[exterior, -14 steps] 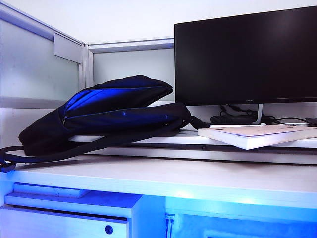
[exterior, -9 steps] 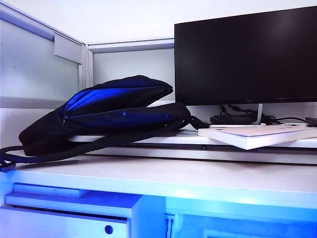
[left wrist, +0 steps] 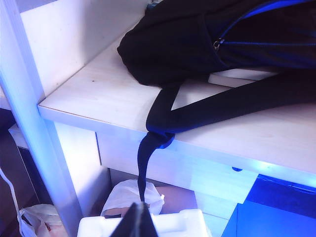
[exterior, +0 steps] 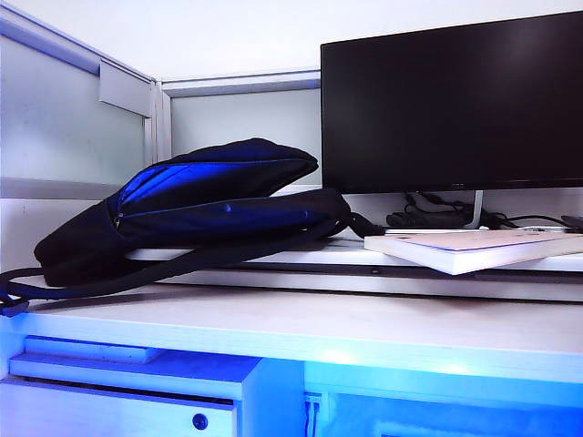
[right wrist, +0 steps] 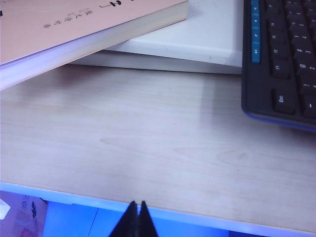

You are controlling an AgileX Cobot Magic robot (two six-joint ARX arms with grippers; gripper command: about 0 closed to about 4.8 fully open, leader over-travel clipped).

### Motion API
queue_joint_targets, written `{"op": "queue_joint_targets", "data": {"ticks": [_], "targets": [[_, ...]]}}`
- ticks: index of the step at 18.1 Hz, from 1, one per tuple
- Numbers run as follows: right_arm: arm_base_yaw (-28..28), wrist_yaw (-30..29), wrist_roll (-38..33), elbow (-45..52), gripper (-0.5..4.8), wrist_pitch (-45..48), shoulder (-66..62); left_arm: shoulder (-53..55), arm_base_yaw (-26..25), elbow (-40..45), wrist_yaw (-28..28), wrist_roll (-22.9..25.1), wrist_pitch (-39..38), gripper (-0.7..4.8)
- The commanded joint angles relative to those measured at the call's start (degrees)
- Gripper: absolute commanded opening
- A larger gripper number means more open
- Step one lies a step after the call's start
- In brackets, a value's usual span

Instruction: Pick up the book on the desk and put it into the open backpack.

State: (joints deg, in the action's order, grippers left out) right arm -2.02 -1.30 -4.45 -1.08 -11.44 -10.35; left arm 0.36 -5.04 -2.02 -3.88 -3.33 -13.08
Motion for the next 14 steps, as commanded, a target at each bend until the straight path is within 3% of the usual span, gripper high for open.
{"op": "queue_joint_targets", "data": {"ticks": [1,10,13,14], "targets": [[0.0,-0.2,-0.2,0.1,0.01,0.1,0.0,0.0,0.0,0.4,0.0,-0.2,-0.5,-0.02],[0.0,-0.2,-3.5,0.1,0.01,0.1,0.0,0.0,0.0,0.4,-0.8,-0.3,0.7,-0.02],[0.0,-0.5,-8.5,-0.1,0.03,0.4,0.0,0.0,0.0,0.3,-6.4,-2.8,4.1,0.00],[0.0,-1.6,-9.4,-0.2,0.21,1.2,0.0,0.0,0.0,0.4,-8.9,-3.5,5.6,0.30]]}}
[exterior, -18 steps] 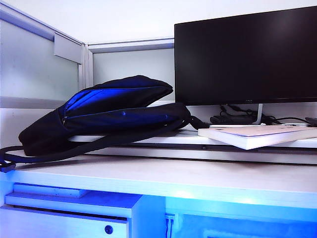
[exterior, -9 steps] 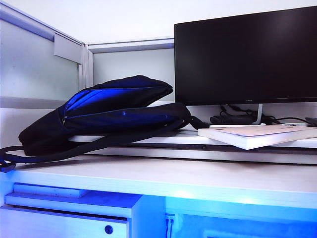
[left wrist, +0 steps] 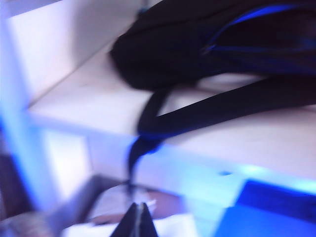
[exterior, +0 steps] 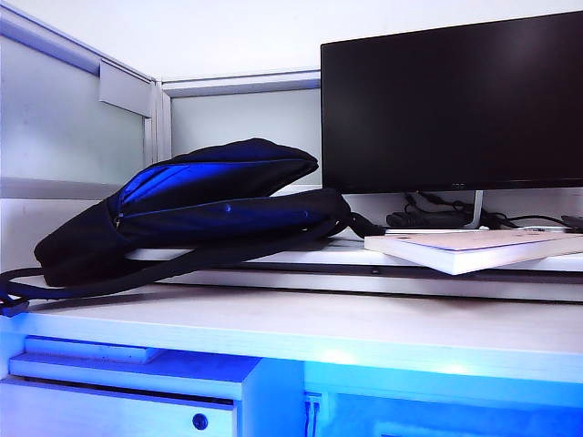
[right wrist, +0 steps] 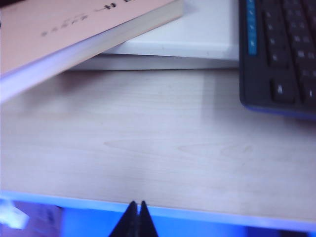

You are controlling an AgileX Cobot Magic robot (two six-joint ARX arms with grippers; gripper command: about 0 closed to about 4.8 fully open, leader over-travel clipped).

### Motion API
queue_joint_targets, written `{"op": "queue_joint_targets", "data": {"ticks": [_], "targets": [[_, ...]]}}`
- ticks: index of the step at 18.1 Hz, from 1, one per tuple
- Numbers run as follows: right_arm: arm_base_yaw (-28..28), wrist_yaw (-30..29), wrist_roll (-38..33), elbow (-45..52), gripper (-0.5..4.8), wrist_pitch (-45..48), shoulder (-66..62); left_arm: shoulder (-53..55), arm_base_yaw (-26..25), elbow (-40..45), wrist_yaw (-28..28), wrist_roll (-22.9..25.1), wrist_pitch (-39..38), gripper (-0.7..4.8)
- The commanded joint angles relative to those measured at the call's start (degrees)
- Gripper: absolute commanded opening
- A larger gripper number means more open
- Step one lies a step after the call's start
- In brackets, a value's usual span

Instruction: Pick up the book on the desk and put it into the open backpack.

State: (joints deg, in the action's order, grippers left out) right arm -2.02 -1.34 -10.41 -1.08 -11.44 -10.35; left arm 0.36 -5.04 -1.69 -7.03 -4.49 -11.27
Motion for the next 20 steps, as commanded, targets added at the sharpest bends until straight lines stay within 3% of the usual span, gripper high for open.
{"op": "queue_joint_targets", "data": {"ticks": [1,4,6,8,10,12,14,16,17,18,20], "targets": [[0.0,-3.0,-3.4,-0.5,0.44,1.9,0.0,0.0,0.0,0.0,-7.9,-2.9,5.4,0.95],[0.0,-6.4,-3.5,-3.0,0.55,3.4,0.0,0.0,0.0,-0.2,-10.2,-8.6,12.0,2.95],[0.0,-7.5,-3.5,-4.8,0.61,4.6,0.0,0.0,0.0,-0.5,-10.2,-12.3,17.6,3.64],[0.1,-8.0,-6.4,-6.2,1.20,7.7,0.0,0.1,0.0,-1.3,-11.0,-15.2,22.8,4.09],[0.1,-8.0,-12.9,-6.9,1.73,11.7,0.0,0.1,0.0,-3.7,-13.0,-16.2,24.0,4.14],[0.4,-9.1,-19.5,-7.2,1.77,15.6,0.0,0.7,0.0,-6.9,-13.6,-19.8,24.1,4.79],[0.3,-11.0,-23.8,-7.2,1.92,16.0,-0.1,2.6,0.0,-9.3,-13.6,-23.8,24.3,4.79],[0.3,-13.6,-31.1,-7.2,2.59,16.0,-0.1,7.8,0.0,-12.6,-13.8,-30.3,25.7,4.79],[0.3,-15.8,-38.2,-7.1,3.30,16.1,-0.1,12.7,0.0,-14.9,-15.1,-37.5,29.9,4.79],[0.3,-17.1,-42.1,-7.1,3.71,16.1,-0.1,15.6,0.0,-16.0,-15.8,-41.5,33.1,4.79],[0.3,-19.2,-51.0,-7.1,3.84,16.1,-0.2,22.6,0.0,-19.0,-18.0,-49.7,39.3,4.79]]}}
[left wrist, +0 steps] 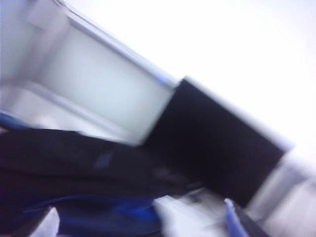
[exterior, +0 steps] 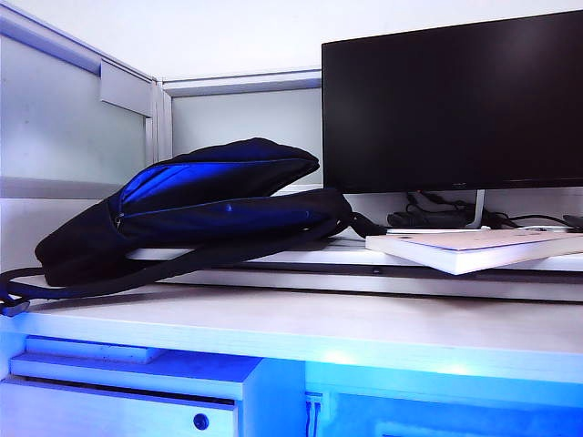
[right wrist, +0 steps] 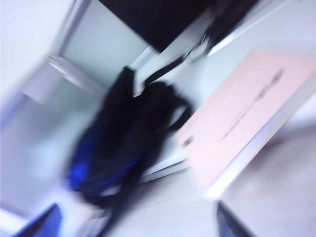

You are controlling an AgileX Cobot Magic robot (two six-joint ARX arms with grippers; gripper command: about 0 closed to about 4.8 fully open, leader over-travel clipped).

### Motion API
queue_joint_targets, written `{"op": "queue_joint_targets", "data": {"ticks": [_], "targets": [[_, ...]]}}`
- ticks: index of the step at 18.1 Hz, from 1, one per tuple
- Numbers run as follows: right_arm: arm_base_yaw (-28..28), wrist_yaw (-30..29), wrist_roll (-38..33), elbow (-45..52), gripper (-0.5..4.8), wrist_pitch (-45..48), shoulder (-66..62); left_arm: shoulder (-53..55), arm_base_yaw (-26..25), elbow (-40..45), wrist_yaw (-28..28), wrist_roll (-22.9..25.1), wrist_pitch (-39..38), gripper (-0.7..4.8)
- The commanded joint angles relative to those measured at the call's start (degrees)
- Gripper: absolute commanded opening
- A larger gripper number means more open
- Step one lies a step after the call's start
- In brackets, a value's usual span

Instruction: Pick up the book on the desk and put it into the open backpack.

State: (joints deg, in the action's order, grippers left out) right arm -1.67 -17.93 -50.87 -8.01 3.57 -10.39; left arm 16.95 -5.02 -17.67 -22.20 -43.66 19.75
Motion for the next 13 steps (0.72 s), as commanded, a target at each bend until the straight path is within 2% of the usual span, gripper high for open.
{"op": "queue_joint_targets", "data": {"ticks": [1,4,8,10,13], "targets": [[0.0,-3.1,-14.4,-0.2,3.84,1.1,-0.4,9.1,0.0,-4.3,-4.5,-12.5,9.7,4.79],[0.0,-3.5,-23.3,-0.2,3.83,1.2,-1.9,18.1,0.0,-8.0,-9.2,-15.9,10.0,4.79],[0.0,-4.9,-26.3,-0.2,3.83,2.5,-9.9,27.3,0.0,-9.4,-12.0,-20.2,11.2,4.79],[0.0,-7.1,-27.5,-0.2,3.83,8.1,-16.5,30.5,0.0,-9.4,-13.2,-21.9,11.6,4.79],[0.0,-8.0,-29.6,-0.2,3.83,21.5,-28.8,34.2,0.0,-9.4,-15.1,-23.7,14.4,4.79]]}}
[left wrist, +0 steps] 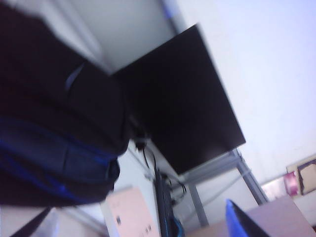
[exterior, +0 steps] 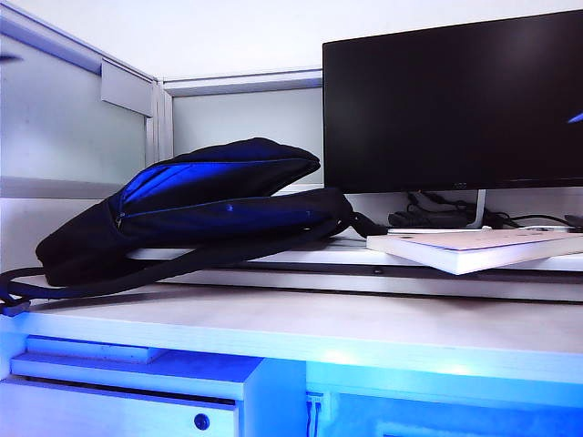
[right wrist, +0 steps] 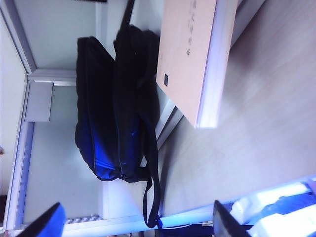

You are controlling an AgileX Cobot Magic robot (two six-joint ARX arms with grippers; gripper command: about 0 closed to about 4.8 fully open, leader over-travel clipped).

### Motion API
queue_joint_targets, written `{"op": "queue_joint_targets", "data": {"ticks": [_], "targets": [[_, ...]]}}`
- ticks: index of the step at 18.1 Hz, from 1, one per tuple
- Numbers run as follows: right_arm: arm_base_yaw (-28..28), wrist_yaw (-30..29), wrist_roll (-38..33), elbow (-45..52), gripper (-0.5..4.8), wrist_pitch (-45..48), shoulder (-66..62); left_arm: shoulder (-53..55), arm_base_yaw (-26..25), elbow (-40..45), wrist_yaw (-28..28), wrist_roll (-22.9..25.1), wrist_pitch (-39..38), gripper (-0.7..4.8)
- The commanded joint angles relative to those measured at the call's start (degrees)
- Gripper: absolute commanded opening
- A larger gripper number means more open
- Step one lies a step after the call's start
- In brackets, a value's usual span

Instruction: Pick up the book on the desk and put it into the open backpack.

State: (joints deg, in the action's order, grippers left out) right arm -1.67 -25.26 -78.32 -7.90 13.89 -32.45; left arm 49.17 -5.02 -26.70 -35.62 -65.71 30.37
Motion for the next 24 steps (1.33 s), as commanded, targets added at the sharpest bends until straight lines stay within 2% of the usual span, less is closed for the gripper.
{"op": "queue_joint_targets", "data": {"ticks": [1,5,8,10,16,24], "targets": [[0.0,-1.1,-2.8,-0.3,3.83,15.6,-11.6,3.0,0.0,-0.3,-1.5,-2.2,4.9,4.79],[0.1,-4.6,-3.9,-0.7,3.86,31.0,-31.3,6.4,0.0,-0.4,-1.5,-2.5,7.1,4.79],[0.1,-6.8,-4.6,-2.2,4.14,45.5,-45.8,9.3,0.0,-0.4,-1.7,-2.5,8.4,4.79],[0.1,-7.1,-6.0,-4.4,4.14,50.4,-53.3,11.5,0.0,-0.4,-1.5,-3.4,10.6,4.79],[2.1,-4.1,-4.2,-11.0,4.14,48.1,-59.5,19.0,0.0,-4.5,-2.0,-3.5,13.0,4.79],[3.7,-2.4,-2.4,-17.5,4.12,41.6,-64.3,21.4,0.0,-6.7,-2.8,-3.5,13.0,4.79]]}}
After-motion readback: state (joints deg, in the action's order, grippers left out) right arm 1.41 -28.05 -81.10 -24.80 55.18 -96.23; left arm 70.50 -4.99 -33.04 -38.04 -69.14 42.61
